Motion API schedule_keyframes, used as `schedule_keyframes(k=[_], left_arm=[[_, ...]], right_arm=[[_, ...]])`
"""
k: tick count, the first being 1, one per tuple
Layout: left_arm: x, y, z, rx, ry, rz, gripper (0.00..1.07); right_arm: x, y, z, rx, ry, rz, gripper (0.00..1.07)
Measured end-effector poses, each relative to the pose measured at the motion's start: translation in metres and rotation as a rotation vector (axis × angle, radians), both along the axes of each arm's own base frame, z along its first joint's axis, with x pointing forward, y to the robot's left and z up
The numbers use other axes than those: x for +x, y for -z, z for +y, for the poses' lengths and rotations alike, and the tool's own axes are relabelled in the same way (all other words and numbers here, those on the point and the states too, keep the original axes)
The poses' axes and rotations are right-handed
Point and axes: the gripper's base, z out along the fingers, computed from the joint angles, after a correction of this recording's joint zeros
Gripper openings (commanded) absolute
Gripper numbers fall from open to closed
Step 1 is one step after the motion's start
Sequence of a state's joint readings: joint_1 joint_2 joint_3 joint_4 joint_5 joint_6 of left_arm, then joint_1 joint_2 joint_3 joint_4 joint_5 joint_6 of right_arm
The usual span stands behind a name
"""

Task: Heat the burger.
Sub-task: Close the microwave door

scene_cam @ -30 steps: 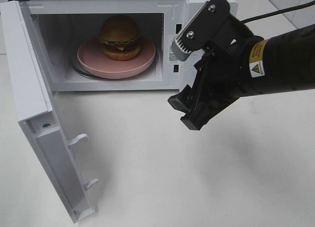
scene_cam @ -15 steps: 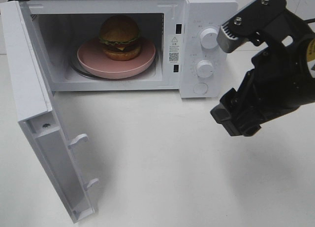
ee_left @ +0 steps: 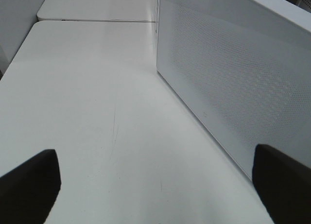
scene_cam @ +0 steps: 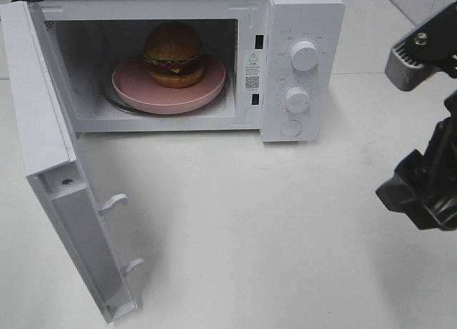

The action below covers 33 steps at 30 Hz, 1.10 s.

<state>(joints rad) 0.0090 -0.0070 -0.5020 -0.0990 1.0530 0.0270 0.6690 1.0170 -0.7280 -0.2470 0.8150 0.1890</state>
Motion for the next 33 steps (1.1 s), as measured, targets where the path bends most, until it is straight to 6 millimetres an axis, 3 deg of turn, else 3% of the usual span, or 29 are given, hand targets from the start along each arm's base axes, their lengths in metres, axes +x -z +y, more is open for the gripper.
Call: schedule_keyframes(k=[15,21,29,33], left_arm=[[0.000,0.000,0.000,0.000,0.000,0.000,1.00],[0.000,0.000,0.000,0.000,0.000,0.000,1.00],[0.000,0.000,0.000,0.000,0.000,0.000,1.00],[0.000,0.000,0.000,0.000,0.000,0.000,1.00]], right_arm=[[-0.036,-0.017,-0.026,0.007,0.043,0.058,0.76],[-0.052,-0.029,-0.041,0.061,0.064,-0.001,0.76],[-0.067,-0.041,-0.069,0.134,0.221,-0.108,0.76],[-0.085,-0.049,-0.084,0.188,0.298,-0.203,0.76]])
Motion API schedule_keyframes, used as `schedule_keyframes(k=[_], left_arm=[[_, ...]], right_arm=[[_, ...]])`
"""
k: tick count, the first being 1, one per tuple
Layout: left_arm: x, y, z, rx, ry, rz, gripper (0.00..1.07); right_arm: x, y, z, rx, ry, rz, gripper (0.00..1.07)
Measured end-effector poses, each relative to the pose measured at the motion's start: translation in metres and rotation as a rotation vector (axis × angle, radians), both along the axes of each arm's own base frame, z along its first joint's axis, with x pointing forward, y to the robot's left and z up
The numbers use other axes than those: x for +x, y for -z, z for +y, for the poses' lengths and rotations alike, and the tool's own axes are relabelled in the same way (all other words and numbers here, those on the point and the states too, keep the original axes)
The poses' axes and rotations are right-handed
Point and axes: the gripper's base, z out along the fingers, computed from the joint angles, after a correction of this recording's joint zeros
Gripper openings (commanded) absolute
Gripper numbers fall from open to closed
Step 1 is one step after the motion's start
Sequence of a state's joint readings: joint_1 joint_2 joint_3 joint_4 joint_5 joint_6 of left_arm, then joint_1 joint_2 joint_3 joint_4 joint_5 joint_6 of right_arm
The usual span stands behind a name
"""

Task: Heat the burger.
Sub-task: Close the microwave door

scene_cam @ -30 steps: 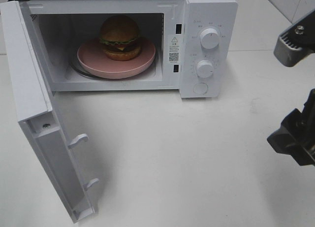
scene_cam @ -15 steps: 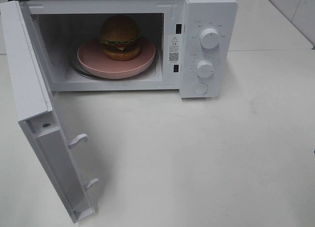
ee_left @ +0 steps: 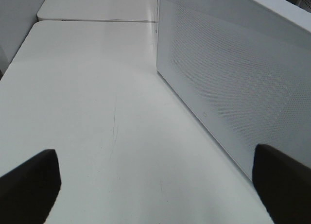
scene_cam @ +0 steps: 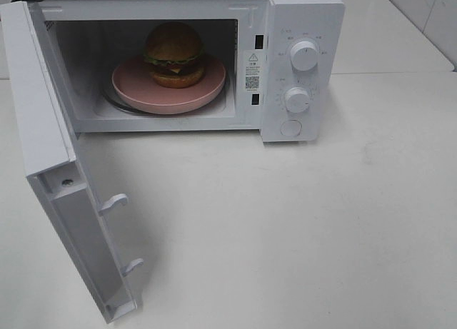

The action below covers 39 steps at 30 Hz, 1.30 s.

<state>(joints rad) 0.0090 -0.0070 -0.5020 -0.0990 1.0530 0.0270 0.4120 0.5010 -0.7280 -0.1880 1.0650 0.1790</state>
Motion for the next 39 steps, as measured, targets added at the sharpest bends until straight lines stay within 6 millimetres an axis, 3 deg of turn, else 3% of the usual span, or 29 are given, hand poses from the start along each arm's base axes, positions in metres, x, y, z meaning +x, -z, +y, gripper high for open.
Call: schedule_keyframes(k=[7,20,29,39], left_arm=[[0.000,0.000,0.000,0.000,0.000,0.000,1.00],[0.000,0.000,0.000,0.000,0.000,0.000,1.00],[0.000,0.000,0.000,0.000,0.000,0.000,1.00],[0.000,0.000,0.000,0.000,0.000,0.000,1.00]], right_arm=[[-0.023,-0.001,-0.014,0.034,0.096,-0.086,0.76],[-0.055,0.048,-0.020,0.093,0.195,-0.158,0.76],[-0.073,0.051,-0.019,0.120,0.201,-0.271,0.76],[-0.073,0.050,-0.019,0.111,0.206,-0.277,0.76]])
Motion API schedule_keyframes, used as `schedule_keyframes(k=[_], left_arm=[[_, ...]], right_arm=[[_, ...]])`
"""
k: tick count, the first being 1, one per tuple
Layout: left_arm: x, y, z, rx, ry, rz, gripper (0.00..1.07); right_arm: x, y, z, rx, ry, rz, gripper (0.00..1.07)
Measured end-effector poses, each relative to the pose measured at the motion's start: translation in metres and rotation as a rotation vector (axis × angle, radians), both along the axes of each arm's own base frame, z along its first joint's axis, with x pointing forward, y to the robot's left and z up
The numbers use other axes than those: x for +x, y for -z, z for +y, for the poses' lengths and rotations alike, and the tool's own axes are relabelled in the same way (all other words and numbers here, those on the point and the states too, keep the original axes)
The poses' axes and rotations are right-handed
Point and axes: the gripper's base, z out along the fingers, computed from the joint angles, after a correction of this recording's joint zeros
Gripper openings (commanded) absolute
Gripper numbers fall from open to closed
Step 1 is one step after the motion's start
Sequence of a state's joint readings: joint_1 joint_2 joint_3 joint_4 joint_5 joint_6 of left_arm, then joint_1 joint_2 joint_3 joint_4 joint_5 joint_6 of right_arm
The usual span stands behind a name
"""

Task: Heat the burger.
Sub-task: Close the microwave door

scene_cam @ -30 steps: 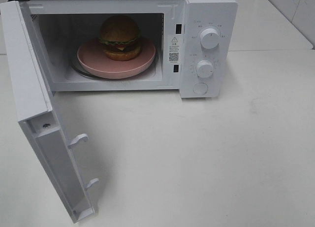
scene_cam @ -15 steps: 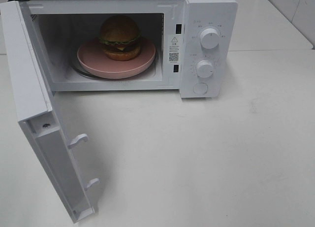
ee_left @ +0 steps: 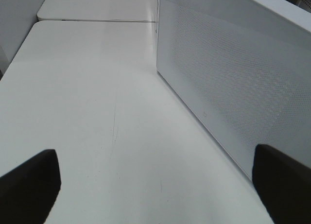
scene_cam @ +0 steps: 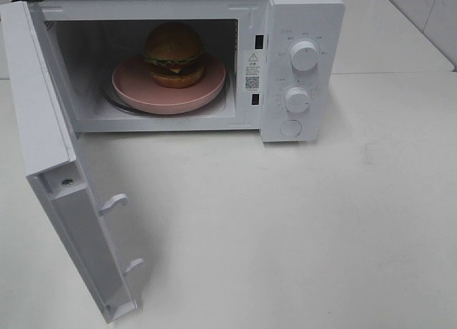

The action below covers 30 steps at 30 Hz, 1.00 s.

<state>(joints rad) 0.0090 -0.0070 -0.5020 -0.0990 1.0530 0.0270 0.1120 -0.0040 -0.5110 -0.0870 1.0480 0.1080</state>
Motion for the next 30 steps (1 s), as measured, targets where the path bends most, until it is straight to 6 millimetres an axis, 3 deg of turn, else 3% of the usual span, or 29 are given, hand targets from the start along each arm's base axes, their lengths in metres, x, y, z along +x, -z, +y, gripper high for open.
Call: schedule_keyframes(k=[30], left_arm=[[0.0000,0.0000,0.0000,0.000,0.000,0.000,1.00]], right_arm=[[0.0000,-0.0001,0.0000,-0.001,-0.001,-0.001,0.76]])
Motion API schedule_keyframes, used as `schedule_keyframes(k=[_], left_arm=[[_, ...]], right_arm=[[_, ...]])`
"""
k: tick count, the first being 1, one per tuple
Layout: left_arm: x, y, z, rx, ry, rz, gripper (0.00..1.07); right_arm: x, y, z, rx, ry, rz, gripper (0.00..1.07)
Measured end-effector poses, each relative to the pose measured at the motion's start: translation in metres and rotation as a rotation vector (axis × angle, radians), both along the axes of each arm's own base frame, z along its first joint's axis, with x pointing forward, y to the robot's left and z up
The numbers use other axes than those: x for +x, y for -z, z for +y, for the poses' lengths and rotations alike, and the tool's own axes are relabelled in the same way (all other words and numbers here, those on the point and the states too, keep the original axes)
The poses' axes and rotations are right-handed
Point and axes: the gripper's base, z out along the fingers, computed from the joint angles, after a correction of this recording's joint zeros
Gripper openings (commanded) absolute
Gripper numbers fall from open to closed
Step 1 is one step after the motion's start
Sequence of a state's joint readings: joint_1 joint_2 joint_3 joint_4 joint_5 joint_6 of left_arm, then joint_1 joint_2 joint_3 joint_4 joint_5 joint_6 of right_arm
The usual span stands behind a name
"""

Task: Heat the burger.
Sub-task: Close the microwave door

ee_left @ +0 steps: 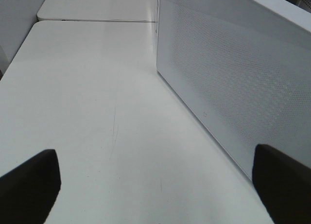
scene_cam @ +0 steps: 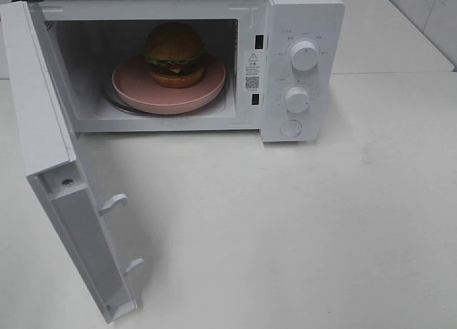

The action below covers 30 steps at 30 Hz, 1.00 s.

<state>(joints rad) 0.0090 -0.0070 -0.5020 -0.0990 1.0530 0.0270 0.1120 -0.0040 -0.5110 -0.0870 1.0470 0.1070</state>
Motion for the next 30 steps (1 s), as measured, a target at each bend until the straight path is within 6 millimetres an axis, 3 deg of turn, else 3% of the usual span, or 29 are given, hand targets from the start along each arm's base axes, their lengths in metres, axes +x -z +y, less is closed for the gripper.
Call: schedule_keyframes(k=[21,26,28,29,30], left_arm=[[0.000,0.000,0.000,0.000,0.000,-0.004,0.98],[0.000,-0.007,0.000,-0.001,-0.006,-0.036,0.84],[0.007,-0.011,0.001,0.000,-0.011,-0.036,0.66],[0.007,-0.011,0.001,0.000,-0.011,-0.036,0.66],[0.012,-0.014,0.001,-0.006,-0.010,-0.042,0.54]], right_arm=[[0.000,0.000,0.000,0.000,0.000,0.000,0.76],[0.000,0.000,0.000,0.000,0.000,0.000,0.76],[0.000,0.000,0.000,0.000,0.000,0.000,0.76],[0.000,0.000,0.000,0.000,0.000,0.000,0.76],[0.000,0.000,0.000,0.000,0.000,0.000,0.76]])
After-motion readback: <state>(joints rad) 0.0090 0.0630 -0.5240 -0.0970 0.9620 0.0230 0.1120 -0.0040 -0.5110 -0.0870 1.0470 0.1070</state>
